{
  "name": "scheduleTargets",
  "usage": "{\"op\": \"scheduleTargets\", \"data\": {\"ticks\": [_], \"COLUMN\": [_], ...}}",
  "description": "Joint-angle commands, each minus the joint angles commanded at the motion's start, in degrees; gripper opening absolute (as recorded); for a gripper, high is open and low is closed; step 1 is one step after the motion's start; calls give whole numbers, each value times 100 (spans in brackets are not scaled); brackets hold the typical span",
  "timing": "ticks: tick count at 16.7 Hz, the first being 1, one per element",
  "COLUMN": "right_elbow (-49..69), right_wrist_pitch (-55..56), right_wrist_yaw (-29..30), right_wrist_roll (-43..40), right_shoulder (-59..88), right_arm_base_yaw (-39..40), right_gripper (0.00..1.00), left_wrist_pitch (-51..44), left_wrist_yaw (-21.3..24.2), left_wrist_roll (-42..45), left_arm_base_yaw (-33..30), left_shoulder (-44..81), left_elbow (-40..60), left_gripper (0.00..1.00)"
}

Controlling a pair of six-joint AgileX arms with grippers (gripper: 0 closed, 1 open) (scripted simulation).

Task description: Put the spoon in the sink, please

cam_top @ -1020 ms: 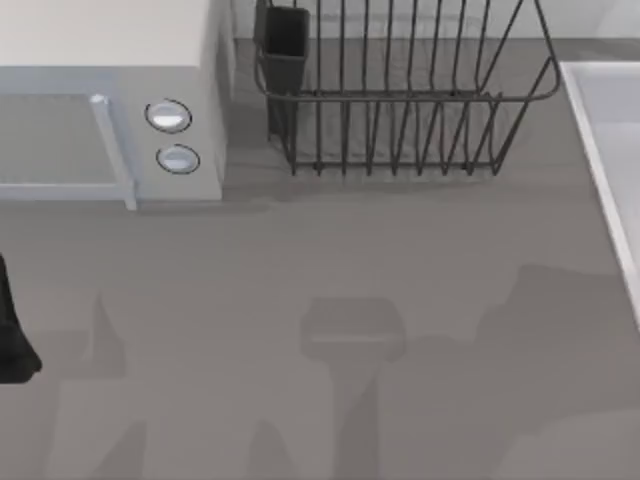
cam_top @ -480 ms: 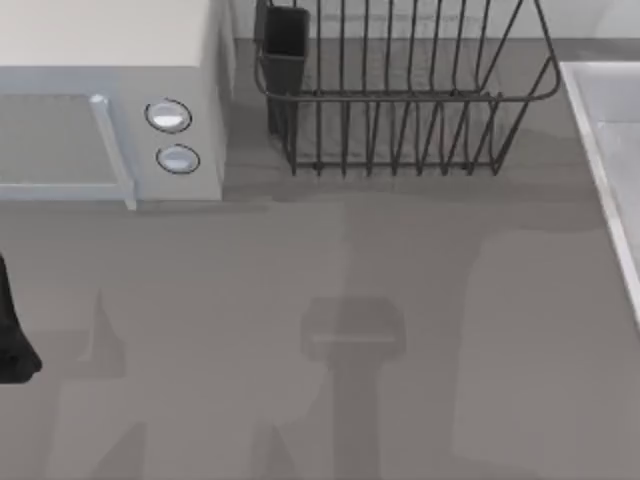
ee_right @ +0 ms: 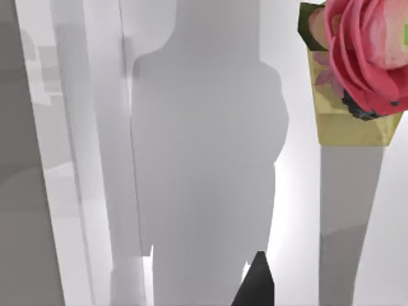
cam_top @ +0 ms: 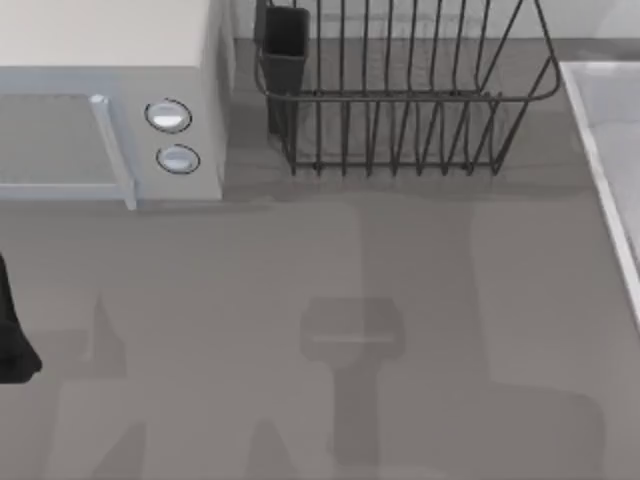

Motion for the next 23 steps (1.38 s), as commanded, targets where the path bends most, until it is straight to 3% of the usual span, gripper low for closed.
{"op": "scheduleTargets", "data": {"ticks": [7, 16, 22, 23], "right_elbow": [-71, -2370, -2632, -2632], "right_wrist_pitch": [78, 1580, 1807, 1807], "right_wrist_yaw": [-7, -12, -9, -9], "right_wrist_roll": [15, 6, 6, 6], "right_shoulder": [-15, -710, -816, -816], "right_arm_base_yaw": [-24, 7, 8, 8], "right_gripper": [0, 0, 0, 8], "left_wrist_pitch": [0, 0, 0, 0], "left_wrist_yaw": [0, 0, 0, 0], "left_wrist_roll": [0, 0, 0, 0], "left_arm_base_yaw": [0, 0, 0, 0], "left_shoulder": [0, 0, 0, 0], "left_elbow": [0, 0, 0, 0], "left_gripper": [100, 100, 100, 100]}}
